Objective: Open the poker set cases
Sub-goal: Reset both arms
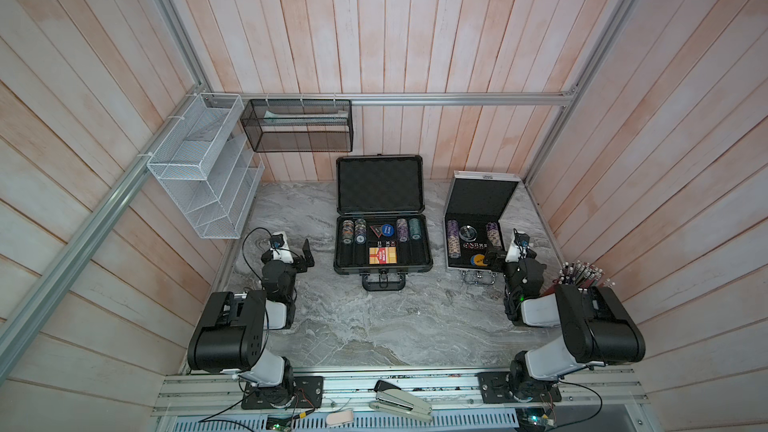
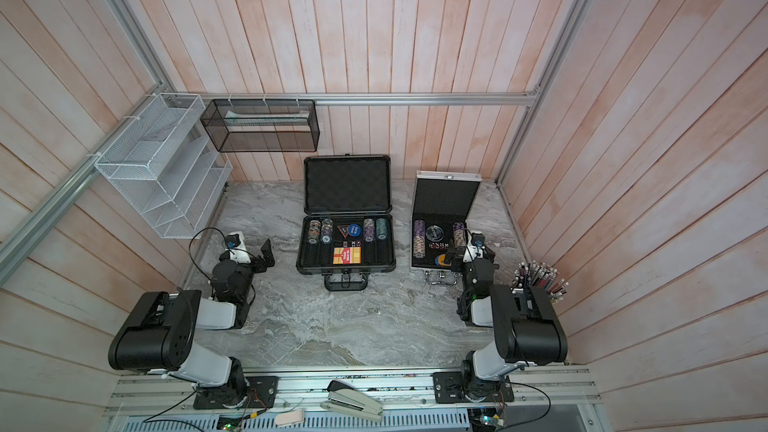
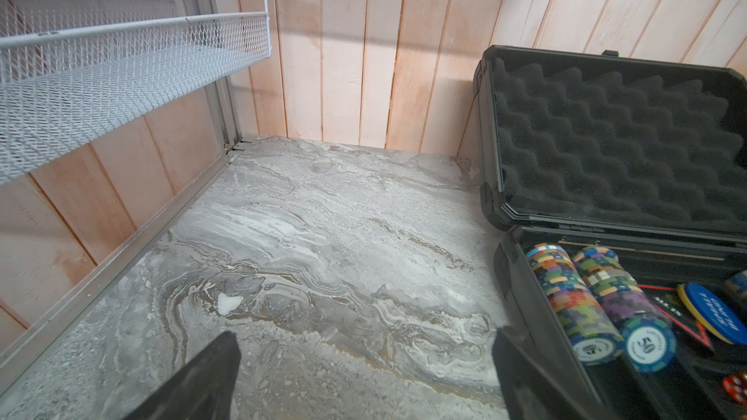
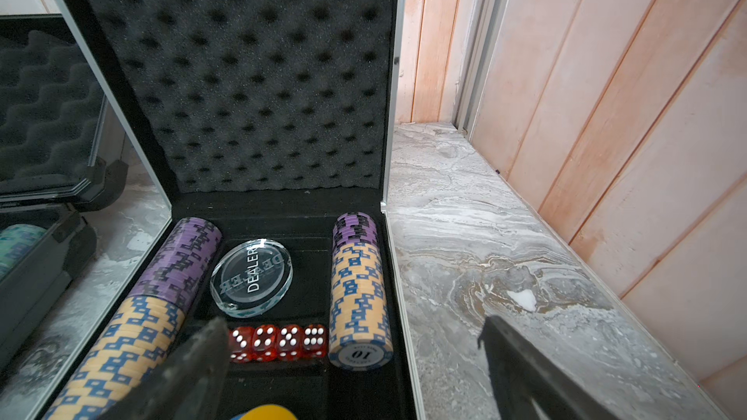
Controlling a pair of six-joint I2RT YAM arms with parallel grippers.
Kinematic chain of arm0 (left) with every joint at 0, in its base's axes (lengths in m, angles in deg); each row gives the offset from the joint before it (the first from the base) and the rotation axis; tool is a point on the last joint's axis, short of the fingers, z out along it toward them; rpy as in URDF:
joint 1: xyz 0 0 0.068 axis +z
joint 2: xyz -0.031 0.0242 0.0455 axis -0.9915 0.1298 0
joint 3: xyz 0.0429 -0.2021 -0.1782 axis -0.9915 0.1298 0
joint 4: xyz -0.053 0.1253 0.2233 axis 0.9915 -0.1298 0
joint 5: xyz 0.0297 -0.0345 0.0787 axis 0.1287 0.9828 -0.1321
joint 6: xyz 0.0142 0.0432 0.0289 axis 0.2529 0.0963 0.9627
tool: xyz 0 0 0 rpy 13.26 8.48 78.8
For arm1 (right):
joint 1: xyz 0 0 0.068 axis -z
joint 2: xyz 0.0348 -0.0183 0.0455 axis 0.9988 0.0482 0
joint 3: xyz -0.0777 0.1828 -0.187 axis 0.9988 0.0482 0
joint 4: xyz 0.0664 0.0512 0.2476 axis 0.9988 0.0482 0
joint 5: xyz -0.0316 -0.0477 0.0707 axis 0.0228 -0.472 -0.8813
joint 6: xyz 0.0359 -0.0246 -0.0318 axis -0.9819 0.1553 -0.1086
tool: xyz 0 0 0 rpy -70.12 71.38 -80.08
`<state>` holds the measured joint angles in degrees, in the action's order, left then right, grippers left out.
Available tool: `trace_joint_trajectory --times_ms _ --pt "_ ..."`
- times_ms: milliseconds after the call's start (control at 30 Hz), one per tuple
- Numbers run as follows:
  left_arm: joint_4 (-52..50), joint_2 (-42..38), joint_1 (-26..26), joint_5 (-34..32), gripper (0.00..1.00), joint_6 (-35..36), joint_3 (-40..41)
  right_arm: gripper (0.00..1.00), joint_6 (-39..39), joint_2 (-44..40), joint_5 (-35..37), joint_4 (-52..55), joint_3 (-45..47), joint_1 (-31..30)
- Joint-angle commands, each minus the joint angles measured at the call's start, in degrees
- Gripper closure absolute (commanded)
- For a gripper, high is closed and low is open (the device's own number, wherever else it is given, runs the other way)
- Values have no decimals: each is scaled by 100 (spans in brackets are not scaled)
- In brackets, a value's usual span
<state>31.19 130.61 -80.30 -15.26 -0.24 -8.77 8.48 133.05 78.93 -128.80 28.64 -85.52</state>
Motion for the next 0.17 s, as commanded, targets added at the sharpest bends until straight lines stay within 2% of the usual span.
trace_joint_trajectory --times_ms 0,133 --pt "-57 17 32 74 0 76 -102 1 -9 -54 -60 37 -57 33" --pt "-72 11 -40 -61 0 130 -113 1 -17 -49 -59 35 -60 39"
